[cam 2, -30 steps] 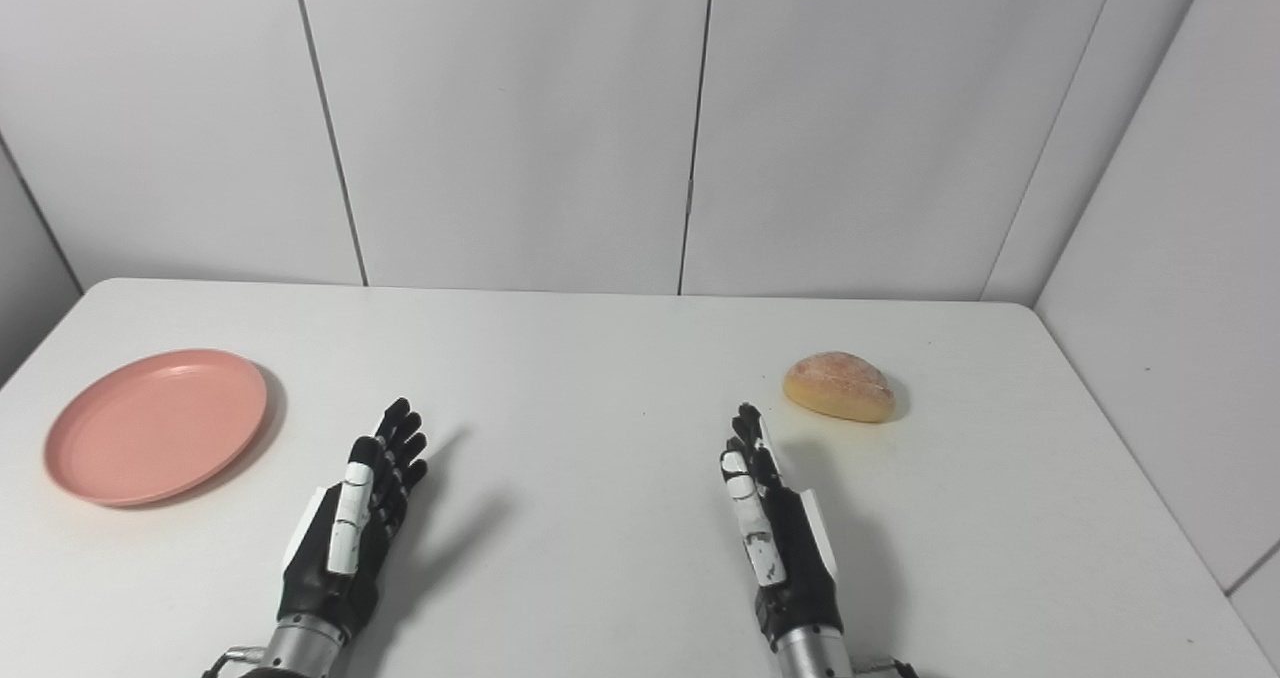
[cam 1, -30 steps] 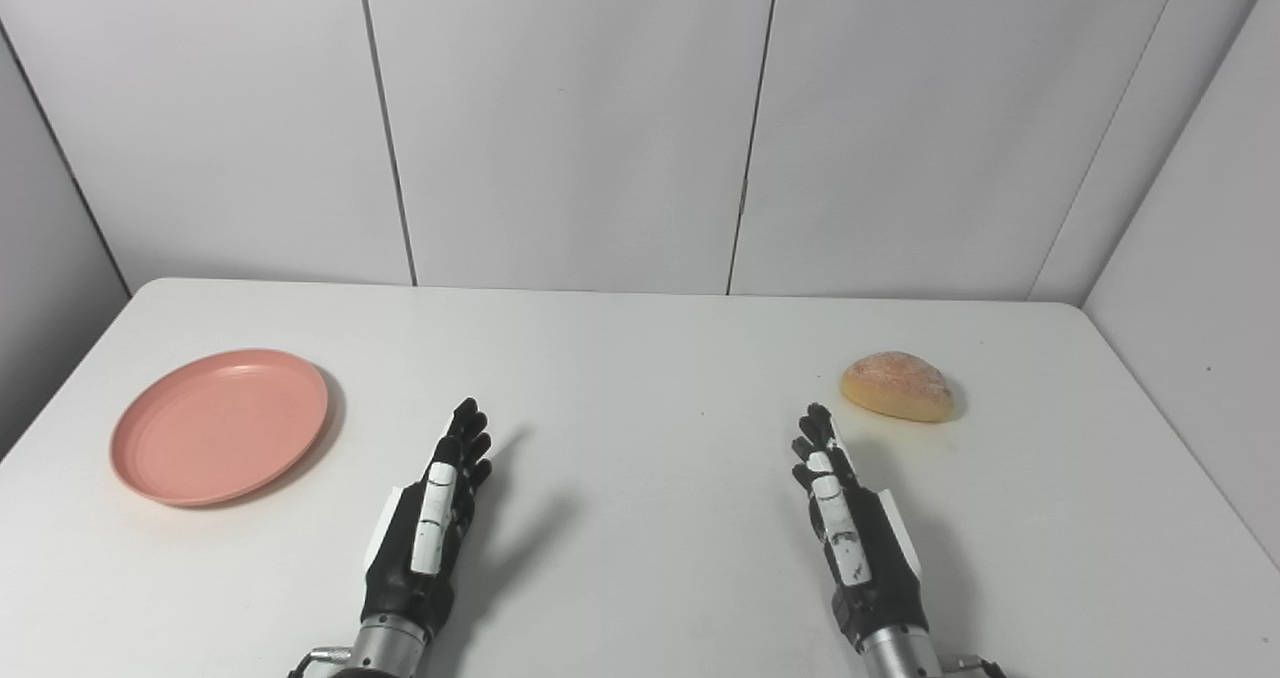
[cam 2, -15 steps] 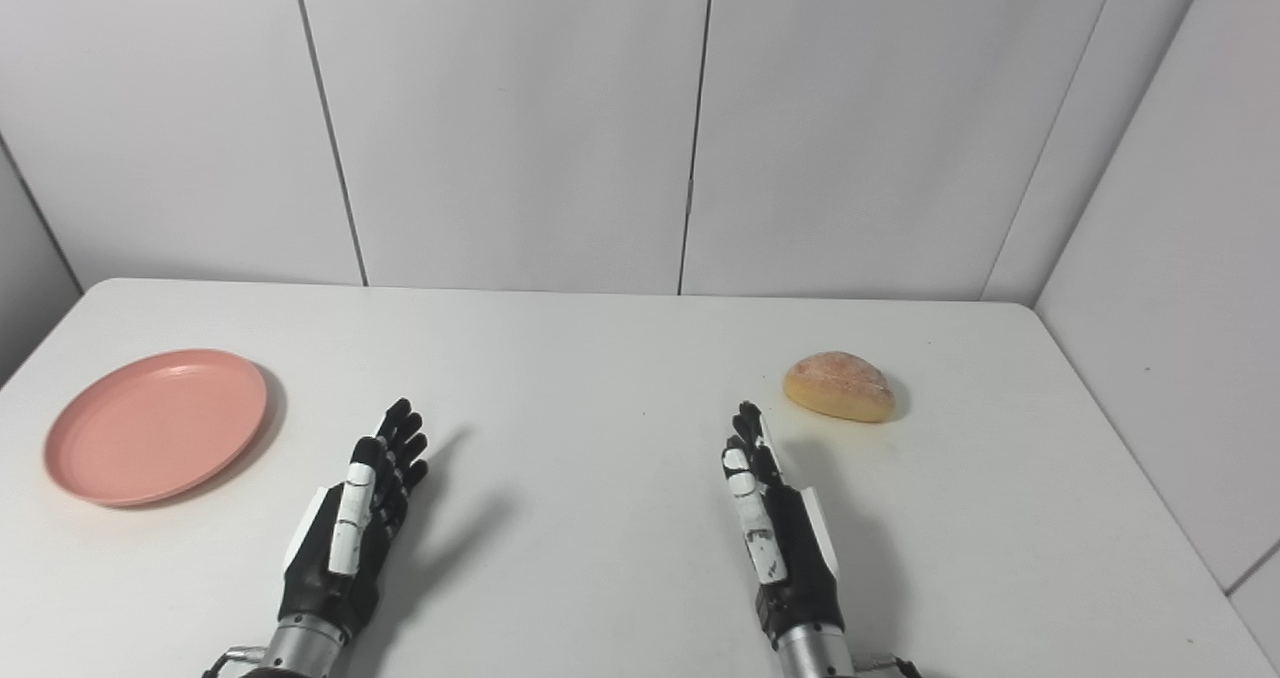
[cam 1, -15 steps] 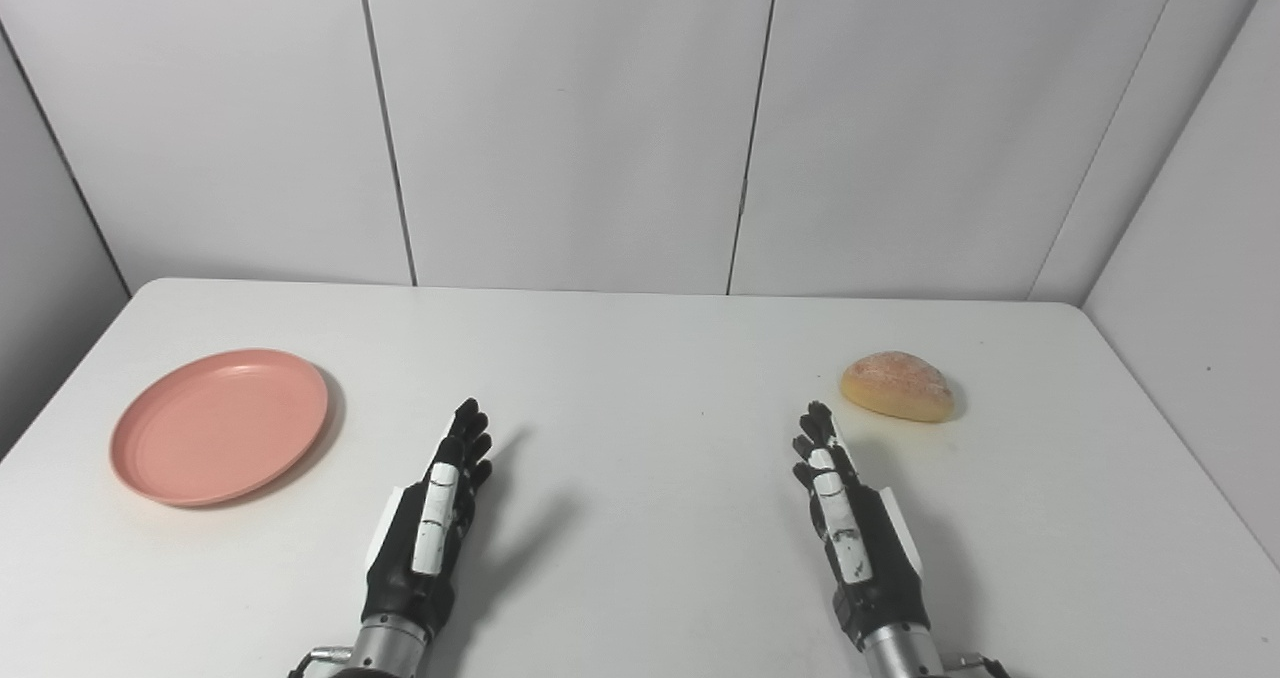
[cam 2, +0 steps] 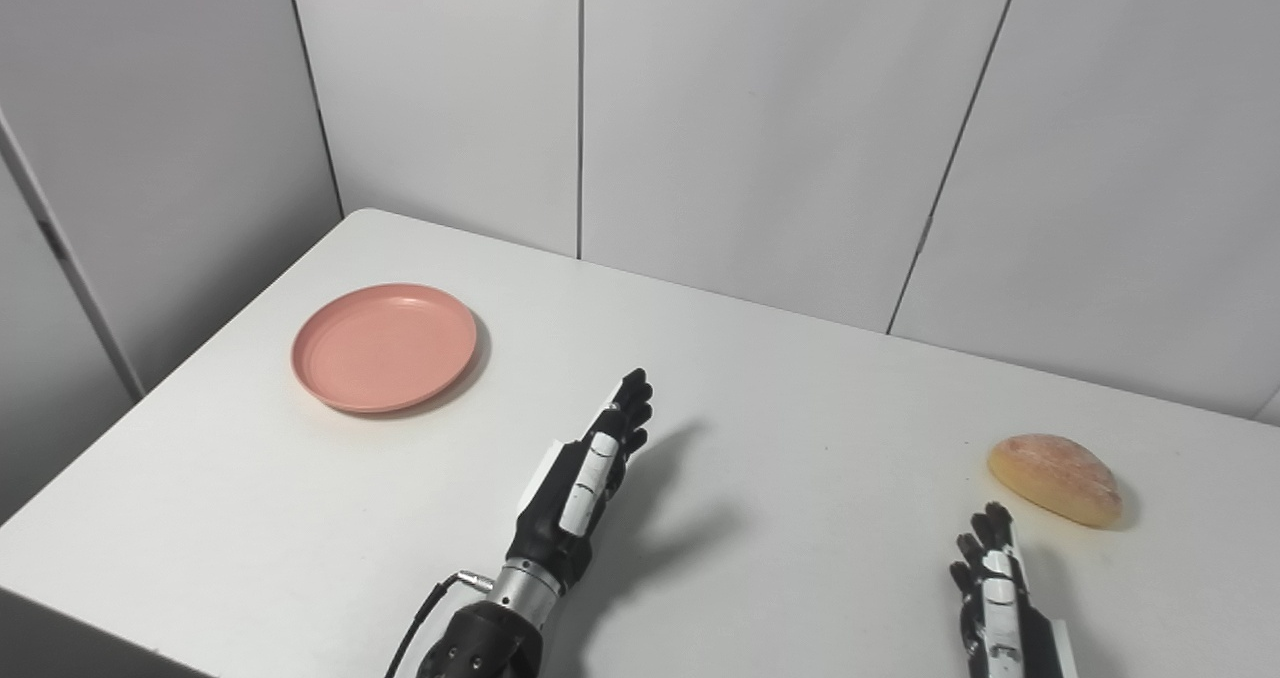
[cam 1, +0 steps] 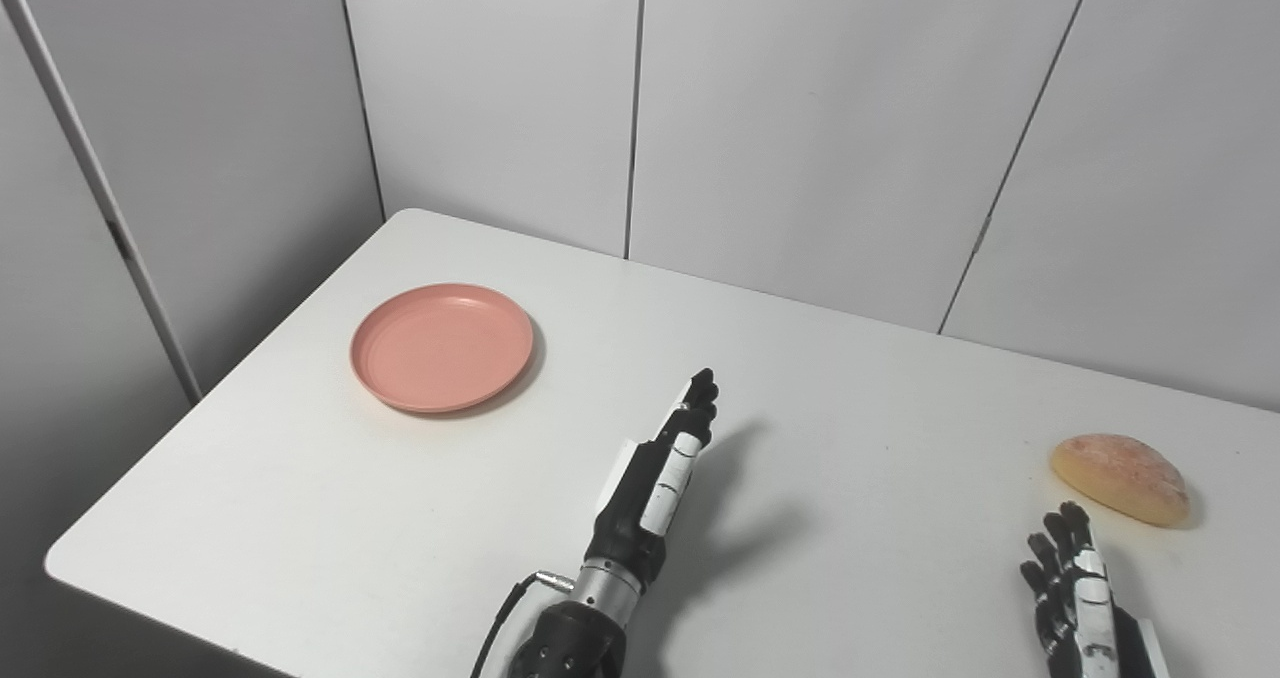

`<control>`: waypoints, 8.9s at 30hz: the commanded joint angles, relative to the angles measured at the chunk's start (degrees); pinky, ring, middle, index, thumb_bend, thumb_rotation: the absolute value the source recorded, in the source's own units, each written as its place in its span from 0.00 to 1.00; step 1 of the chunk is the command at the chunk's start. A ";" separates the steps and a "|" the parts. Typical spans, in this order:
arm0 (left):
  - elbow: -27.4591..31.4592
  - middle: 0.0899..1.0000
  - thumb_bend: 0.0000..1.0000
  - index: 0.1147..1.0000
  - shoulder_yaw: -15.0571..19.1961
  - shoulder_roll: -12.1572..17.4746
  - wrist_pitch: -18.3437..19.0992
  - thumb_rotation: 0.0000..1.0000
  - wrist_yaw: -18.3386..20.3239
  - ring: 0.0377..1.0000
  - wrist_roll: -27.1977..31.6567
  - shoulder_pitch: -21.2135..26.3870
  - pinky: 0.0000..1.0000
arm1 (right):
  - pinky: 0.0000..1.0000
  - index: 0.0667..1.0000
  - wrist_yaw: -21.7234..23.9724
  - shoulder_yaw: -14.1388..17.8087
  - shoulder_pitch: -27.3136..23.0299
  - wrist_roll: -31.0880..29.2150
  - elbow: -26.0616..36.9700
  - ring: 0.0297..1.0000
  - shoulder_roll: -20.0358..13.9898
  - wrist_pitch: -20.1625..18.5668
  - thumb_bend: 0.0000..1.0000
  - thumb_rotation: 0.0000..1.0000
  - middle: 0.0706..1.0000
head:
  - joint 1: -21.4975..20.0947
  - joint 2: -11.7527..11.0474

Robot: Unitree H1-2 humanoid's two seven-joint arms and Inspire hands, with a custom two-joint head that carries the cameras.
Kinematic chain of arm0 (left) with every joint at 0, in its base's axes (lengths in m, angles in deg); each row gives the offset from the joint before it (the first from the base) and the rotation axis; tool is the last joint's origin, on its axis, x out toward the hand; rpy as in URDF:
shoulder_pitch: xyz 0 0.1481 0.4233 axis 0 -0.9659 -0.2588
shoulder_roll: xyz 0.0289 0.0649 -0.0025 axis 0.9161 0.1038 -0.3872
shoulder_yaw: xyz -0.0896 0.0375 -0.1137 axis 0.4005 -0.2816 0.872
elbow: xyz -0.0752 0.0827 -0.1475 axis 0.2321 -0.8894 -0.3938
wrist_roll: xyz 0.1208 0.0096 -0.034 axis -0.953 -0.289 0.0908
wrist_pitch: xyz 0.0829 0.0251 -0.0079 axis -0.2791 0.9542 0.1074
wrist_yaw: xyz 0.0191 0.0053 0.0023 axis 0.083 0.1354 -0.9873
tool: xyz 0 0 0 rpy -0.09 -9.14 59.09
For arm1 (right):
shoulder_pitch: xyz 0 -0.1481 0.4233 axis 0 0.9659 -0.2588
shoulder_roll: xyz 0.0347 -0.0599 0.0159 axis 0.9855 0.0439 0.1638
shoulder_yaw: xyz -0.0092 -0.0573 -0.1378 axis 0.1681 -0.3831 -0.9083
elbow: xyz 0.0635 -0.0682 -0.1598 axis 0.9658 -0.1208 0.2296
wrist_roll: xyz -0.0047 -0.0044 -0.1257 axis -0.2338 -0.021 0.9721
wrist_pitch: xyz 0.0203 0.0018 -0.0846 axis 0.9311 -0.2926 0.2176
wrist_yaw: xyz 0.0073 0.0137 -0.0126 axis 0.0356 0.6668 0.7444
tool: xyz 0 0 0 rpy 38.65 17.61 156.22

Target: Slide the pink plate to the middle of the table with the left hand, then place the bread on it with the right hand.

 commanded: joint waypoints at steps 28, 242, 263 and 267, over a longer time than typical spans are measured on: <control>1.17 1.00 0.72 1.00 1.95 3.68 -0.88 1.00 0.01 1.00 0.35 3.31 1.00 | 1.00 1.00 0.93 -0.45 -0.51 0.51 3.77 1.00 0.29 2.59 0.43 1.00 1.00 | -1.43 -2.72; -17.85 0.93 0.77 0.93 3.71 8.97 3.02 1.00 7.32 0.95 7.94 16.85 0.98 | 1.00 0.92 -3.02 -3.12 -2.57 5.81 3.46 0.95 5.05 4.10 0.60 0.83 0.92 | -24.37 7.47; -19.64 0.95 0.77 0.94 1.87 8.79 1.09 1.00 10.88 0.96 8.20 16.41 1.00 | 1.00 0.92 -4.48 -4.27 -3.74 7.91 1.13 0.95 6.32 5.95 0.62 0.81 0.92 | -28.53 6.84; -19.56 0.95 0.76 0.93 1.77 8.67 0.86 1.00 11.33 0.95 8.35 16.31 0.99 | 1.00 0.92 -4.56 -4.35 -3.82 8.09 0.62 0.94 6.37 6.78 0.62 0.81 0.92 | -29.05 6.75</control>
